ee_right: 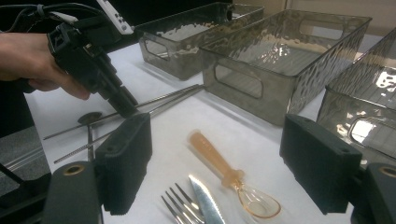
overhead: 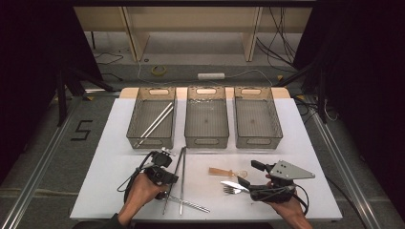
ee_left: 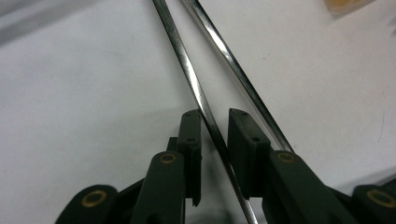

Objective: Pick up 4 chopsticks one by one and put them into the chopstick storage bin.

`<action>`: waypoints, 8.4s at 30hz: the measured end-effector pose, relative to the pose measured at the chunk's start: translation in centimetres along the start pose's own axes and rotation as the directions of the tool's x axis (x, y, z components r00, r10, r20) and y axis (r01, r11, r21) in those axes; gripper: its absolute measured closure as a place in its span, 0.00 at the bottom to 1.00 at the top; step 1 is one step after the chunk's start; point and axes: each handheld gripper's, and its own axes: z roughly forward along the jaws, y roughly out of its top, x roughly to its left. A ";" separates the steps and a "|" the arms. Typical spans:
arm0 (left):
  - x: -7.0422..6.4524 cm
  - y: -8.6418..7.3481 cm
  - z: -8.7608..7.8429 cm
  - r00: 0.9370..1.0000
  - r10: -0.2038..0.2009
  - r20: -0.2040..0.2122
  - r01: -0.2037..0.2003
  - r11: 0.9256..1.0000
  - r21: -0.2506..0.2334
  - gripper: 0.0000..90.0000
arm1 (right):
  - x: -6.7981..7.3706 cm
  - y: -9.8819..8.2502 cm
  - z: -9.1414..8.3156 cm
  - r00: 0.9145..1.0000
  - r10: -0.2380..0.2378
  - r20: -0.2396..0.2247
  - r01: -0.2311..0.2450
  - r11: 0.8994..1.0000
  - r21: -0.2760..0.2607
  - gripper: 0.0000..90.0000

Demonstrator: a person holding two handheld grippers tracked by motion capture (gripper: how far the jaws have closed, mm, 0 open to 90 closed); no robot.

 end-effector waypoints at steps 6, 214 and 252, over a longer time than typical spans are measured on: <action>0.1 -0.2 -0.1 1.000 -0.011 0.007 0.011 1.000 0.002 0.83 | 0.0 0.0 0.0 1.000 0.000 0.000 0.000 1.000 0.000 0.29; 14.8 9.7 -5.8 0.983 -0.173 -0.064 0.137 0.916 -0.378 0.58 | -0.3 -0.2 0.0 1.000 0.019 -0.010 -0.019 1.000 -0.004 0.29; 1.8 -0.3 -6.8 0.997 -0.078 -0.027 0.065 0.944 -0.325 0.40 | -0.1 -0.1 -0.2 1.000 0.008 0.002 -0.008 1.000 -0.001 0.29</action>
